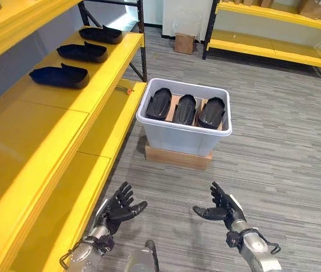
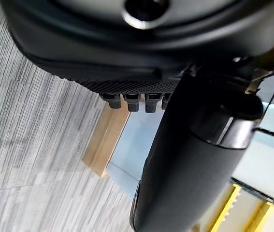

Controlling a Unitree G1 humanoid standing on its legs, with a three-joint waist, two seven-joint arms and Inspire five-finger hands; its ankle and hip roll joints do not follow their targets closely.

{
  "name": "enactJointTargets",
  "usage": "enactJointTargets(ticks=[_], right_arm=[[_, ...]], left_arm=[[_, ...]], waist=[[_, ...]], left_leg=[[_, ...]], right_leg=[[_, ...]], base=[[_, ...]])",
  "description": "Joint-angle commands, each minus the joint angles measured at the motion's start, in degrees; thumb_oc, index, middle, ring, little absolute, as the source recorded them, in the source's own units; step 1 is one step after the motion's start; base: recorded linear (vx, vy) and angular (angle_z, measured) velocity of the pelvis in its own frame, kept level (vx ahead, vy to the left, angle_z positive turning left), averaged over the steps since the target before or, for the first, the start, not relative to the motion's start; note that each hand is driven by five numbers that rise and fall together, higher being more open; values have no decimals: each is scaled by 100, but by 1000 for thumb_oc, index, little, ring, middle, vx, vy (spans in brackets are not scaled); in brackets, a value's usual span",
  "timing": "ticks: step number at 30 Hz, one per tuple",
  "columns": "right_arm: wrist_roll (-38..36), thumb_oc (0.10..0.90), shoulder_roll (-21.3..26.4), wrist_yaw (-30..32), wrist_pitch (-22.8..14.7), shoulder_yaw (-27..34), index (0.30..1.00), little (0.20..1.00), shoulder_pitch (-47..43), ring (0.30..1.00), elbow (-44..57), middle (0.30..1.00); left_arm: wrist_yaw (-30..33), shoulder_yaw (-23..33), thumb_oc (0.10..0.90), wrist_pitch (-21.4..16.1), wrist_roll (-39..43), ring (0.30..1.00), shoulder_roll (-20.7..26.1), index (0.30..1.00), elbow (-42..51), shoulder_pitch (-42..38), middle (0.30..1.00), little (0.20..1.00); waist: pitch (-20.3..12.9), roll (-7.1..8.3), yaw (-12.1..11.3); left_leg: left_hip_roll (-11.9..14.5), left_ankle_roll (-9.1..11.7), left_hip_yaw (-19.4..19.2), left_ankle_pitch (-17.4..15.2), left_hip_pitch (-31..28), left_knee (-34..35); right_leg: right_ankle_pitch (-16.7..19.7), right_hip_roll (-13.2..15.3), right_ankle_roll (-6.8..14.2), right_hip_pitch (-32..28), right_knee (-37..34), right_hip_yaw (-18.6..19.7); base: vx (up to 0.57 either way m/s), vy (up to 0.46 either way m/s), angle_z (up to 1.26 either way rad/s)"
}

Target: Move parts from the plastic box to the shelf.

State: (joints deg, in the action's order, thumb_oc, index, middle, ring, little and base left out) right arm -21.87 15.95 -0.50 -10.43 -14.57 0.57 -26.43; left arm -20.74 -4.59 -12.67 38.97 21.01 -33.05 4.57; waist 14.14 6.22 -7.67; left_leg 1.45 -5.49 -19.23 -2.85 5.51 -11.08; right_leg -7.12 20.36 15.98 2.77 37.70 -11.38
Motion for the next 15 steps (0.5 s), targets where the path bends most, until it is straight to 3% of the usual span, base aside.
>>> enactJointTargets(ticks=[1, 3, 4, 6, 7, 8, 9, 11, 12, 15], right_arm=[[194, 900, 321, 231, -562, 183, 1000, 1000, -169, 1000, 538, 1000], [167, 900, 368, 240, -586, 173, 1000, 1000, -201, 1000, 525, 1000], [192, 900, 464, 313, -608, 201, 1000, 1000, -257, 1000, 511, 1000], [140, 900, 495, 415, -580, 271, 1000, 1000, -288, 1000, 471, 1000], [143, 900, 452, 443, -611, 316, 1000, 1000, -311, 1000, 436, 1000], [151, 900, 437, 445, -627, 326, 1000, 1000, -317, 1000, 425, 1000], [231, 900, 356, 514, -634, 433, 1000, 1000, -310, 1000, 431, 1000], [302, 900, 319, 557, -619, 522, 1000, 1000, -287, 1000, 470, 1000], [380, 900, 313, 596, -579, 593, 1000, 1000, -245, 1000, 512, 1000], [487, 900, 300, 628, -559, 619, 1000, 1000, -167, 1000, 621, 1000]], left_arm=[[-126, -236, 900, -346, -42, 1000, -74, 1000, 706, -57, 1000, 1000], [-85, -264, 900, -326, 23, 1000, -88, 1000, 733, -121, 1000, 1000], [-311, -299, 900, -126, 578, 1000, -180, 1000, 757, -235, 1000, 1000], [-526, -245, 900, 105, 1207, 1000, -297, 1000, 874, -287, 1000, 1000], [-599, -255, 900, 126, 1127, 1000, -292, 1000, 936, -284, 1000, 1000], [-621, -258, 900, 126, 1101, 1000, -288, 1000, 947, -283, 1000, 1000], [-743, -347, 900, 166, 864, 1000, -211, 1000, 991, -243, 1000, 1000], [-829, -414, 900, 125, 737, 1000, -161, 1000, 1000, -192, 1000, 1000], [-922, -468, 900, 75, 688, 1000, -123, 1000, 989, -80, 1000, 1000], [-1029, -518, 900, -33, 679, 1000, -102, 1000, 1008, 0, 1000, 1000]], waist=[[-439, -62, 198], [-397, -94, 243], [-295, -192, 321], [-191, -246, 458], [-151, -216, 522], [-137, -221, 529], [-78, -195, 574], [-14, -208, 595], [10, -270, 582], [36, -181, 663]], left_leg=[[-265, -87, -201, -485, 70, 246], [-224, -10, -159, -506, 60, 147], [-106, 148, -25, -500, -123, 103], [-33, 243, 133, -626, -448, 100], [-30, 261, 213, -790, -599, 89], [-26, 255, 230, -843, -632, 77], [37, 290, 366, -1014, -836, 43], [121, 310, 373, -1042, -957, 10], [237, 347, 399, -1257, -1161, -73], [169, 317, 415, -1381, -1229, -268]], right_leg=[[249, -1525, -694, -553, -707, -490], [59, -1563, -866, -433, -1187, -530], [4, -1420, -1026, -131, -1877, -601], [563, -1041, -868, 326, -2571, -508], [1146, -765, -653, 544, -2880, -352], [1267, -724, -595, 555, -2952, -324], [1770, -295, -429, 849, -3473, -126], [1860, -125, -413, 927, -3763, -269], [1852, -29, -328, 871, -3895, -468], [1993, 109, -332, 872, -3844, -476]], base=[[138, 93, -37], [142, -1, -49], [193, -65, -39], [243, -136, -19], [229, -136, -2], [384, -217, 9], [344, -210, 13], [430, -190, 24], [492, -126, 26], [462, -96, 18]])
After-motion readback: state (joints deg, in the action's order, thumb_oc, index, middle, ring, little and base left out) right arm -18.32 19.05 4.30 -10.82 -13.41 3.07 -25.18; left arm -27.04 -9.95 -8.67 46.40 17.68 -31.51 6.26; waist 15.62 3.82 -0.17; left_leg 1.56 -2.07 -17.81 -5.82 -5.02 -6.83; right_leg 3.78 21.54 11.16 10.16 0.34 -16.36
